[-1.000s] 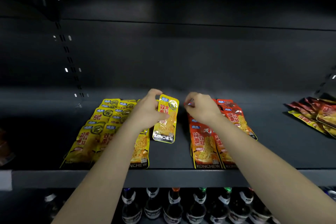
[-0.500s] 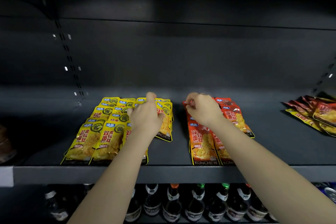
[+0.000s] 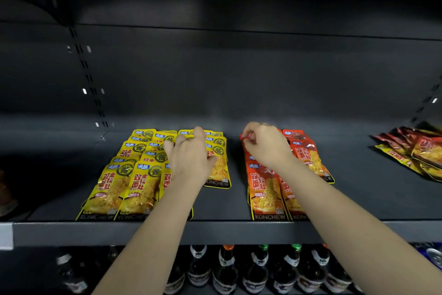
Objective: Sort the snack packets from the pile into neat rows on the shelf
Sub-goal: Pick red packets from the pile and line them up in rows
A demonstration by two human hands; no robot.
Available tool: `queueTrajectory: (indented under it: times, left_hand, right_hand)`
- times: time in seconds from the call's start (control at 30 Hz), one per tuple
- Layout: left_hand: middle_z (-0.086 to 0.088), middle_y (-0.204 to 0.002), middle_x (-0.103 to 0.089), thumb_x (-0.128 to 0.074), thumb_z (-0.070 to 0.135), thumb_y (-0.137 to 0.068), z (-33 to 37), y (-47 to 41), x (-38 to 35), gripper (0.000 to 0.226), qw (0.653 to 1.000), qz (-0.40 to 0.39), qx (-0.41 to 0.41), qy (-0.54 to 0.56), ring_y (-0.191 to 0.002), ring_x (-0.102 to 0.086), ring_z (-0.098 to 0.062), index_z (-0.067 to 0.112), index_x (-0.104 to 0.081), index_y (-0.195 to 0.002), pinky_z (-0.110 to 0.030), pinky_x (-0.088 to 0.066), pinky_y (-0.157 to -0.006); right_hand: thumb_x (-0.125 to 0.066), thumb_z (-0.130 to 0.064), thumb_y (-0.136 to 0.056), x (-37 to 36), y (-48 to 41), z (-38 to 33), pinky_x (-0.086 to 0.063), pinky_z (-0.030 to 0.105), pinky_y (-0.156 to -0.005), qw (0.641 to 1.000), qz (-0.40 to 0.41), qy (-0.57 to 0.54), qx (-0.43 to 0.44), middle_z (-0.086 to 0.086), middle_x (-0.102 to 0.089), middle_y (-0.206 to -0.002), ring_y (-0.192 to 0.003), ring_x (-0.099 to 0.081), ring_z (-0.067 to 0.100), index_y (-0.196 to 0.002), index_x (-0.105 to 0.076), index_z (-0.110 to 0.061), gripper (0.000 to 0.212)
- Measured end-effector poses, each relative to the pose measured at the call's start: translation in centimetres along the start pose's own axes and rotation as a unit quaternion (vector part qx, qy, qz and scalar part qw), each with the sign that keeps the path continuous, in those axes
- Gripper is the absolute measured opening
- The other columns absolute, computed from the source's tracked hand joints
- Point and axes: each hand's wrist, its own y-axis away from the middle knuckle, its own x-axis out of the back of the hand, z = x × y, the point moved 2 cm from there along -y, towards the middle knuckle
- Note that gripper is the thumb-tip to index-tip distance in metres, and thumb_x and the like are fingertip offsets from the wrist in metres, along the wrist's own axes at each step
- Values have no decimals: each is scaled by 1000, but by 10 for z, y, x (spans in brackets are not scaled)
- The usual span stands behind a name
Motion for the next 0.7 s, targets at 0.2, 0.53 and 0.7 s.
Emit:
queueTrajectory:
  times: [0.2, 0.53, 0.7]
  left_hand:
    - [3, -114, -59, -73, 49, -75, 1, -3, 3, 55, 1000, 12, -3, -4, -114, -48, -24, 25, -43, -115, -39, -27, -86]
    - [4, -101, -66, -54, 45, -90, 79, -13, 10, 25, 991, 37, -122, -39, -103, -54, -22, 26, -57, -106, -40, -25, -86]
    - [3, -102, -66, -53, 42, -90, 158, -12, -3, 23, 985, 26, -167, -41, -102, -54, -23, 25, -59, -104, -40, -24, -87]
  right_hand:
    - [-57, -19, -87, 2, -3, 3, -51, 34, -73, 1000, -1, -6, 1, 4, -65, -99, -92, -61, 25, -99, -62, -21, 13]
    - [-57, -22, -87, 28, 11, 57, -45, 32, -74, 1000, 2, 0, -8, 6, -64, -106, -99, -60, 28, -106, -61, -20, 20]
    - [-56, -25, -88, 62, 26, 125, -47, 34, -80, 999, 5, 13, -49, 5, -63, -112, -105, -58, 29, -113, -61, -23, 26]
